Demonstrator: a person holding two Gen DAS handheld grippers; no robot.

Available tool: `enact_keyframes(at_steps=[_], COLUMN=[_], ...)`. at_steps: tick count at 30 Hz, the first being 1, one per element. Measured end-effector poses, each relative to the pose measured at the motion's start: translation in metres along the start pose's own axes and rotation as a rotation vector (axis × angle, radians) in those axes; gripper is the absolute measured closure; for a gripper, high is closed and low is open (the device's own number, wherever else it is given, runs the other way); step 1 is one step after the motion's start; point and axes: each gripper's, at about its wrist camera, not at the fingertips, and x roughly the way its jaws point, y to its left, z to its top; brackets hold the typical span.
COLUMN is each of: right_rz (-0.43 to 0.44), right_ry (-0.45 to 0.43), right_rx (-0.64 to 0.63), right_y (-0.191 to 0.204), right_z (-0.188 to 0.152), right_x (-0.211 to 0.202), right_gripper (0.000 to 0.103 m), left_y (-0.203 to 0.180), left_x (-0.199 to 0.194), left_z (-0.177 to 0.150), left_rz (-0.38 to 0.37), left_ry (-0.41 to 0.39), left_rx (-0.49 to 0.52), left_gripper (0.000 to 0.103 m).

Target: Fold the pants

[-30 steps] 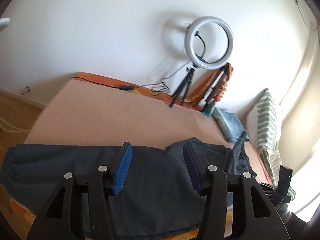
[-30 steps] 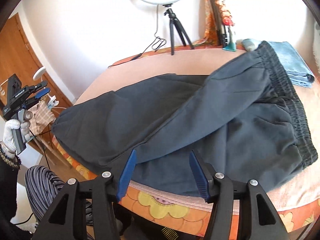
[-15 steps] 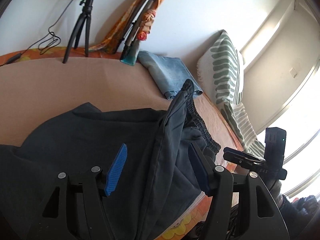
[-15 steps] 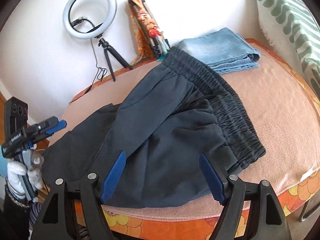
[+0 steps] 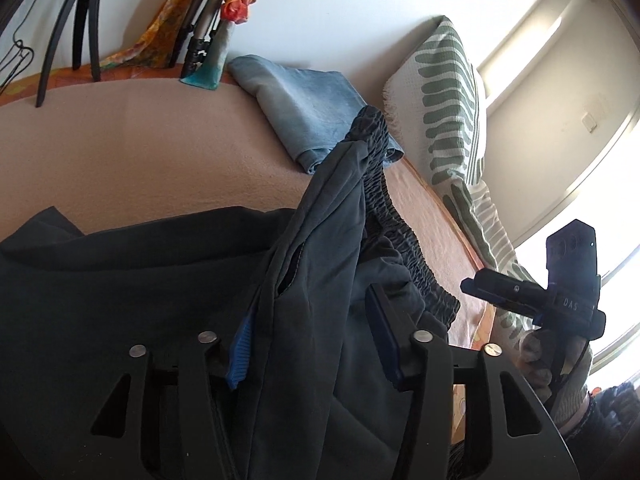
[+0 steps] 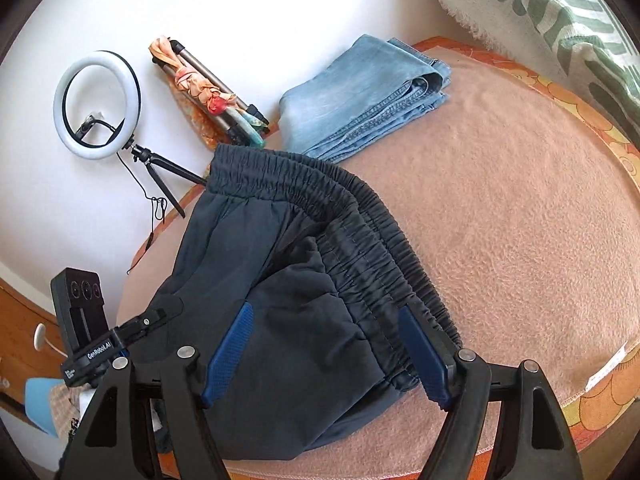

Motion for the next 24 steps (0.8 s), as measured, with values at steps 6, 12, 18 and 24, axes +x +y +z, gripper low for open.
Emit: enact_keyframes(at_steps=[6, 12, 18, 24], right_rz=[0.031, 0.085, 0.188, 0.179], right_ry=[-0.029, -0.062, -0.032, 0.017], right_rx=[0.002, 0.02, 0.074, 0.138], right_y=[0.008, 0.008, 0.006, -0.006], right_z=[0.006, 0.012, 0.019, 0.018], right_x=[-0.004, -0.013, -0.005, 0.012], right_gripper=[0.024, 0.024, 0.018, 0.018], left_y=[-0.018, -0.059, -0.082, -0.082], left_x=[0.002, 0.001, 0.02, 0.024], left_z=[-0.002, -0.022, -0.049, -0.056], left_rz=[-0.052, -0.075, -0.072, -0.051], left_ry=[0.013, 0.053, 0.144, 0.162], left_rx=[0.079, 0.245, 0.346, 0.361], left_gripper=[0.097, 0.098, 0.098, 0.098])
